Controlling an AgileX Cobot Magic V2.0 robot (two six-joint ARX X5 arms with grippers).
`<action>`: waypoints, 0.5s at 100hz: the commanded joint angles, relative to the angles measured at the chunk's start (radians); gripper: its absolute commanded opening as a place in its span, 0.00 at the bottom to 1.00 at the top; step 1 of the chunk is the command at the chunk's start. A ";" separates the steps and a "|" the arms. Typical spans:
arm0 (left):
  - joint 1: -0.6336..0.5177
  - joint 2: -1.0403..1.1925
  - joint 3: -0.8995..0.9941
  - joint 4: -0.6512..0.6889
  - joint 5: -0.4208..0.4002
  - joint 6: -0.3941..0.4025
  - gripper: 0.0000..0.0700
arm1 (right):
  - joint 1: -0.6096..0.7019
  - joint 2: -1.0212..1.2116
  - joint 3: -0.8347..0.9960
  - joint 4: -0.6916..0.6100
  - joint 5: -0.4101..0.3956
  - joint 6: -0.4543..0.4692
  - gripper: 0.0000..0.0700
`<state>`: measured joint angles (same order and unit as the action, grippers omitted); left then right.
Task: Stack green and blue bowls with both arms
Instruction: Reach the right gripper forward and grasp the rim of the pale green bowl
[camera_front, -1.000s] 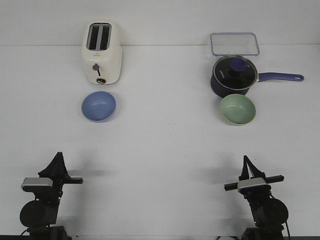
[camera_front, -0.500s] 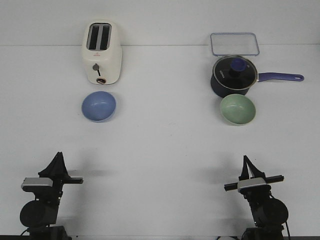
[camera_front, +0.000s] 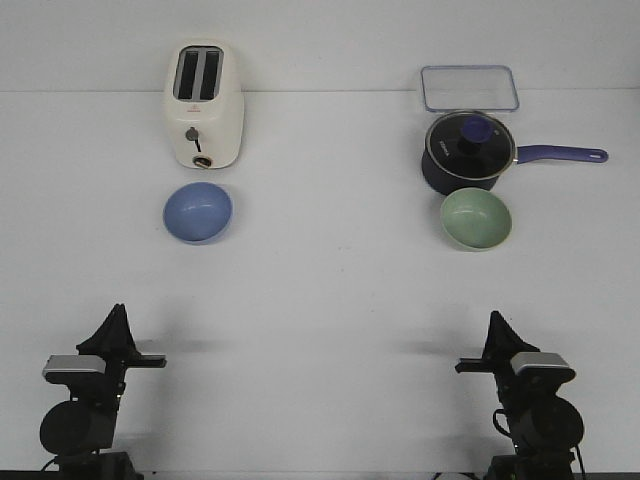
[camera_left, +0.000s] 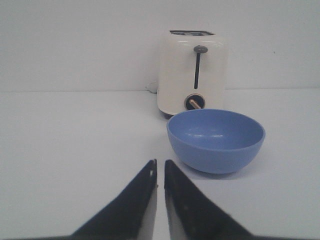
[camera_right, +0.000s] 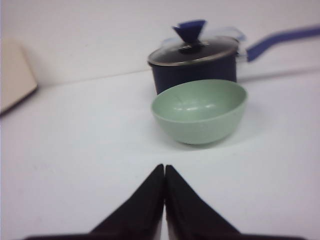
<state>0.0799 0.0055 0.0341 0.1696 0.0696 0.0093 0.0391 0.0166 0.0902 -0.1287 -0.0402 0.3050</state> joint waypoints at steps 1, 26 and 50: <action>-0.002 -0.001 -0.020 0.011 0.002 0.002 0.02 | 0.000 0.032 0.076 -0.013 0.027 0.088 0.00; -0.002 -0.001 -0.020 0.011 0.002 0.002 0.02 | -0.001 0.388 0.398 -0.198 0.127 0.048 0.00; -0.002 -0.001 -0.020 0.011 0.002 0.002 0.02 | -0.005 0.790 0.668 -0.314 0.127 -0.048 0.57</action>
<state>0.0799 0.0055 0.0341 0.1696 0.0696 0.0093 0.0380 0.7105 0.7040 -0.4381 0.0826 0.3031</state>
